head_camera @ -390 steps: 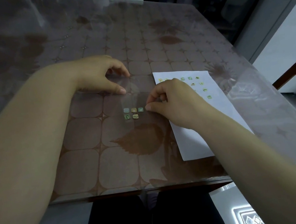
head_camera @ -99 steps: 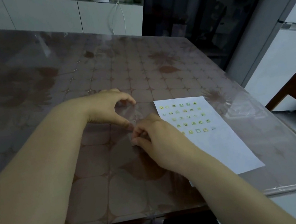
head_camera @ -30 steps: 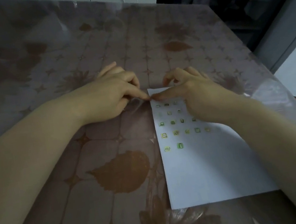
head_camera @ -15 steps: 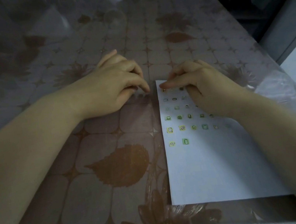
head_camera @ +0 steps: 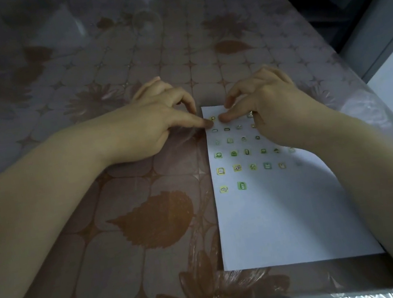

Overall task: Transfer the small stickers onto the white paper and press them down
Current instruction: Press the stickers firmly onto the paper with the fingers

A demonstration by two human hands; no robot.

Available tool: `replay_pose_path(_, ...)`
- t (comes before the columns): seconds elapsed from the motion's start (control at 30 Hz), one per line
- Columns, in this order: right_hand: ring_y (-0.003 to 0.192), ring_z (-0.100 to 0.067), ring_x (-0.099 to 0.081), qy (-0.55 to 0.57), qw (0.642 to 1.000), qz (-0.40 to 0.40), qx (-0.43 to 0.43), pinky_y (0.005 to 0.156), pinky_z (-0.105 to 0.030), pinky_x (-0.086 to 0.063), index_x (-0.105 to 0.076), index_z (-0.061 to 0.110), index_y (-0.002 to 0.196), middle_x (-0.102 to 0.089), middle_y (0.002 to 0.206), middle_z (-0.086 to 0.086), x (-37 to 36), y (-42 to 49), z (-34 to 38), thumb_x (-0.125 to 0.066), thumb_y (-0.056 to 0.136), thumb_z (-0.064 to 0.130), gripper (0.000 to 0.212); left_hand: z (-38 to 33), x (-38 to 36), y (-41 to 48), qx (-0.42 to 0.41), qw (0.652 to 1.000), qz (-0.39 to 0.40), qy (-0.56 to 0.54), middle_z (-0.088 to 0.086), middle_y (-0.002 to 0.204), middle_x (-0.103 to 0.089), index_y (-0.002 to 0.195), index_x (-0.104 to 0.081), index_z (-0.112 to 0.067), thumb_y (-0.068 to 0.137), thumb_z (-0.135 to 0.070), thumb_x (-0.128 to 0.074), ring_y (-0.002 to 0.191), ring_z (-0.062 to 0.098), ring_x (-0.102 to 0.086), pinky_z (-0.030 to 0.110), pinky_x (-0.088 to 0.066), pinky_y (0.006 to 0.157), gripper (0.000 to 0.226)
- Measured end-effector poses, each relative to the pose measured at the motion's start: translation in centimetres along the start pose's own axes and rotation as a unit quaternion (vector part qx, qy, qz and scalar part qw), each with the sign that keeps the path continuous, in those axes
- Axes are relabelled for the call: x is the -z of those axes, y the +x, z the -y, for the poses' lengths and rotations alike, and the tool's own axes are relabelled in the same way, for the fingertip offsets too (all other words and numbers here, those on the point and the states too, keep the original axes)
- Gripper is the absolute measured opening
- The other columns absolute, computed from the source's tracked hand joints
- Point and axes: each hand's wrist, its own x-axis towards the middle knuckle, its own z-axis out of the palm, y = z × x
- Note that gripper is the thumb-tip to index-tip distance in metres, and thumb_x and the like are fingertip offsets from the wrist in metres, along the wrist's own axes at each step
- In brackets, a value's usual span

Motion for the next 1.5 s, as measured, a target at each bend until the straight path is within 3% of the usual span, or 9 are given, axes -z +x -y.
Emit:
replay_pose_path(0.17,0.106,-0.014,-0.036,0.035,0.999,0.008,-0.023,0.111,-0.029,-0.011,-0.065,0.032,0.115,-0.054,0.124,0.005,0.1,-0.6,-0.1,-0.040,0.080,-0.014,0.062,-1.0,0.2,0.0,0.016,1.000,0.009,-0.024,-0.018,0.129,-0.033,0.121,-0.049,-0.045,0.078,0.004,-0.033,0.124,0.005,-0.013,0.028,0.011,0.110,0.067)
replay_pose_path(0.33,0.103,-0.034,-0.049,0.066,0.994,-0.066,-0.058,0.107,-0.049,-0.030,-0.068,0.019,0.111,-0.063,0.115,-0.008,0.8,-1.0,-1.8,-0.030,0.077,-0.012,0.060,-0.7,0.4,0.0,0.015,1.000,0.006,-0.018,-0.028,0.124,-0.028,0.119,-0.050,-0.047,0.081,0.004,-0.038,0.122,-0.003,-0.012,0.026,0.014,0.109,0.065)
replay_pose_path(0.43,0.104,-0.022,-0.046,0.046,0.998,-0.023,-0.036,0.112,-0.048,-0.022,-0.068,0.026,0.111,-0.062,0.114,-0.001,0.5,-0.9,-1.4,-0.033,0.077,-0.012,0.061,-0.7,0.6,-0.1,0.010,1.000,-0.004,-0.016,-0.029,0.123,-0.033,0.117,-0.053,-0.045,0.078,-0.005,-0.033,0.124,-0.001,-0.015,0.019,0.016,0.106,0.060)
replay_pose_path(0.53,0.111,-0.021,-0.043,0.027,0.999,0.017,-0.044,0.115,-0.042,-0.014,-0.065,0.033,0.113,-0.058,0.119,0.003,0.2,-0.8,-0.8,-0.038,0.077,-0.015,0.065,-0.6,0.6,-0.2,0.021,1.000,0.000,-0.020,-0.031,0.122,-0.036,0.118,-0.052,-0.045,0.070,-0.013,-0.029,0.119,-0.007,-0.015,0.014,0.020,0.103,0.062)
replay_pose_path(0.77,0.114,-0.015,-0.037,-0.024,0.998,0.044,-0.048,0.115,-0.033,-0.008,-0.061,0.038,0.116,-0.051,0.124,0.009,0.8,-0.4,0.0,-0.041,0.078,-0.013,0.067,-0.6,0.3,-0.3,0.028,0.999,-0.004,-0.027,-0.031,0.120,-0.041,0.118,-0.051,-0.044,0.068,-0.013,-0.029,0.118,-0.008,-0.018,0.023,0.013,0.108,0.063)
replay_pose_path(0.97,0.115,-0.026,-0.047,0.090,0.993,-0.017,-0.079,0.106,-0.041,-0.033,-0.064,0.028,0.116,-0.055,0.117,-0.002,1.0,-1.4,-2.3,-0.034,0.082,-0.016,0.064,-0.4,0.2,-0.4,0.024,0.999,-0.011,-0.032,-0.031,0.120,-0.041,0.118,-0.051,-0.045,0.068,-0.012,-0.029,0.120,-0.006,-0.020,0.021,0.014,0.107,0.064)
replay_pose_path(1.1,0.114,-0.021,-0.047,0.070,0.994,0.020,-0.079,0.111,-0.036,-0.026,-0.070,0.030,0.105,-0.060,0.117,0.002,1.1,-1.3,-2.1,-0.034,0.080,-0.017,0.064,-0.2,0.0,-0.3,0.016,0.999,-0.012,-0.029,-0.033,0.124,-0.039,0.117,-0.053,-0.044,0.072,-0.017,-0.028,0.120,-0.010,-0.014,0.022,0.014,0.109,0.058)
replay_pose_path(1.23,0.100,-0.005,-0.031,0.022,0.995,0.054,-0.082,0.113,-0.028,-0.013,-0.066,0.035,0.109,-0.055,0.122,0.012,1.5,-1.1,-1.4,-0.037,0.078,-0.017,0.067,0.1,-0.5,-0.2,-0.019,0.999,-0.037,-0.021,-0.029,0.120,-0.048,0.116,-0.057,-0.037,0.072,-0.027,-0.019,0.127,-0.006,-0.018,0.020,0.013,0.109,0.059)
replay_pose_path(1.5,0.120,-0.020,-0.033,0.018,0.993,0.075,-0.090,0.111,-0.028,-0.010,-0.059,0.045,0.113,-0.048,0.127,0.003,1.4,-1.8,-1.7,-0.037,0.084,-0.011,0.067,-0.2,-0.3,-0.1,-0.010,0.999,-0.046,-0.028,-0.028,0.116,-0.050,0.116,-0.057,-0.035,0.071,-0.032,-0.019,0.126,-0.004,-0.020,0.021,0.012,0.109,0.059)
